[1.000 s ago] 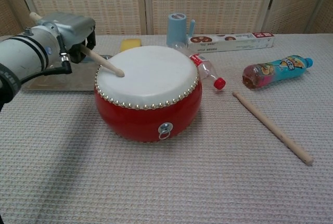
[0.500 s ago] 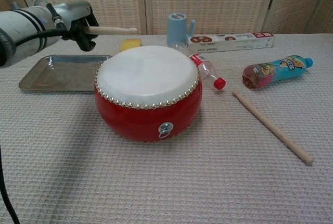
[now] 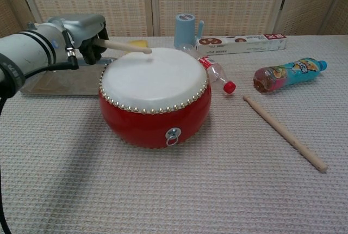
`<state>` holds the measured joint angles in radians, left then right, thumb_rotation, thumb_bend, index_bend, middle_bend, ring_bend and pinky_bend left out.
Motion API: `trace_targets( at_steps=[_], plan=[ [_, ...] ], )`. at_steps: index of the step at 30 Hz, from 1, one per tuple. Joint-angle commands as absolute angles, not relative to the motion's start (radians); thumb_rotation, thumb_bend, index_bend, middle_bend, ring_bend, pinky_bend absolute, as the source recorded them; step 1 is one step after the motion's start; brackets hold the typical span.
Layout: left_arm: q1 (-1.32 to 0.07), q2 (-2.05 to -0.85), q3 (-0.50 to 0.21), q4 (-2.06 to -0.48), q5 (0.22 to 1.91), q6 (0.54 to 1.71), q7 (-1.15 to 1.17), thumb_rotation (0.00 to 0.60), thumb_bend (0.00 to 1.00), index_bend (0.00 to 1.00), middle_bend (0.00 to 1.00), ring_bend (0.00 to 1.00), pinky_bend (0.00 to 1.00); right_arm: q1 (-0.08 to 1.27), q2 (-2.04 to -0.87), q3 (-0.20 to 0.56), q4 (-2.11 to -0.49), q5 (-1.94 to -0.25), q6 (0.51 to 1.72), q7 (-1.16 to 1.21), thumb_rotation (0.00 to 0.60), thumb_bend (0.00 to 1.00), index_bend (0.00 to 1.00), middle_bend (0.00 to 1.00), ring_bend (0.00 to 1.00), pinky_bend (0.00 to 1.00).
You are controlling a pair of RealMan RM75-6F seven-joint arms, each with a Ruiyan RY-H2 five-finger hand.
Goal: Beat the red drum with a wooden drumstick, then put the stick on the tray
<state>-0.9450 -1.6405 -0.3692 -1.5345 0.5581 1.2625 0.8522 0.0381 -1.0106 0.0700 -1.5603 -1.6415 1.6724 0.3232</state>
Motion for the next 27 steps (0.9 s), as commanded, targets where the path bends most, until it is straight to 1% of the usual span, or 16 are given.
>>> trace_targets(
  at_steps=[1, 7, 10, 12, 15, 17, 18, 21, 22, 24, 27],
  plan=[
    [-0.915, -1.599, -0.43, -1.6, 0.578, 1.26, 0.742, 0.6, 0.83, 0.91, 1.0, 0.98, 1.0, 0.038, -1.011, 0.069, -1.561, -1.642, 1.672, 0.323, 0.6, 0.11, 0.05, 0.09, 0.05, 0.07],
    [-0.918, -1.596, -0.367, -1.588, 0.637, 1.246, 0.758, 0.6, 0.83, 0.91, 1.0, 0.98, 1.0, 0.041, -1.015, 0.069, -1.559, -1.642, 1.666, 0.322, 0.6, 0.11, 0.05, 0.09, 0.05, 0.07],
    [-0.93, -1.612, -0.308, -1.553, 0.669, 1.214, 0.791, 0.6, 0.83, 0.91, 1.0, 0.98, 1.0, 0.042, -1.015, 0.07, -1.559, -1.639, 1.663, 0.32, 0.6, 0.11, 0.05, 0.09, 0.05, 0.07],
    [-0.942, -1.624, -0.256, -1.516, 0.709, 1.197, 0.834, 0.6, 0.83, 0.91, 1.0, 0.98, 1.0, 0.043, -1.014, 0.07, -1.56, -1.638, 1.662, 0.318, 0.6, 0.11, 0.05, 0.09, 0.05, 0.07],
    [-0.949, -1.636, -0.218, -1.478, 0.742, 1.184, 0.863, 0.6, 0.83, 0.91, 1.0, 0.98, 1.0, 0.042, -1.013, 0.07, -1.562, -1.635, 1.66, 0.316, 0.6, 0.11, 0.05, 0.09, 0.05, 0.07],
    [-0.939, -1.642, -0.242, -1.48, 0.741, 1.192, 0.817, 0.6, 0.83, 0.91, 1.0, 0.98, 1.0, 0.041, -1.013, 0.07, -1.563, -1.635, 1.661, 0.315, 0.6, 0.11, 0.05, 0.09, 0.05, 0.07],
    [-0.928, -1.643, -0.27, -1.491, 0.735, 1.195, 0.767, 0.6, 0.83, 0.91, 1.0, 0.98, 1.0, 0.041, -1.013, 0.069, -1.564, -1.635, 1.662, 0.315, 0.6, 0.11, 0.05, 0.09, 0.05, 0.07],
    [-0.924, -1.64, -0.278, -1.496, 0.735, 1.193, 0.749, 0.6, 0.83, 0.91, 1.0, 0.98, 1.0, 0.04, -1.013, 0.069, -1.564, -1.635, 1.662, 0.314, 0.6, 0.11, 0.05, 0.09, 0.05, 0.07],
    [-0.916, -1.635, -0.299, -1.509, 0.729, 1.195, 0.715, 0.6, 0.83, 0.91, 1.0, 0.98, 1.0, 0.04, -1.013, 0.069, -1.564, -1.635, 1.662, 0.314, 0.6, 0.11, 0.05, 0.09, 0.05, 0.07],
    [-0.887, -1.618, -0.383, -1.566, 0.733, 1.217, 0.573, 0.6, 0.83, 0.91, 1.0, 0.98, 1.0, 0.043, -1.015, 0.07, -1.566, -1.637, 1.659, 0.312, 0.6, 0.11, 0.05, 0.09, 0.05, 0.07],
    [-0.877, -1.589, -0.382, -1.593, 0.754, 1.196, 0.543, 0.6, 0.83, 0.91, 1.0, 0.98, 1.0, 0.047, -1.017, 0.07, -1.568, -1.637, 1.653, 0.308, 0.6, 0.11, 0.05, 0.09, 0.05, 0.07]
  ],
)
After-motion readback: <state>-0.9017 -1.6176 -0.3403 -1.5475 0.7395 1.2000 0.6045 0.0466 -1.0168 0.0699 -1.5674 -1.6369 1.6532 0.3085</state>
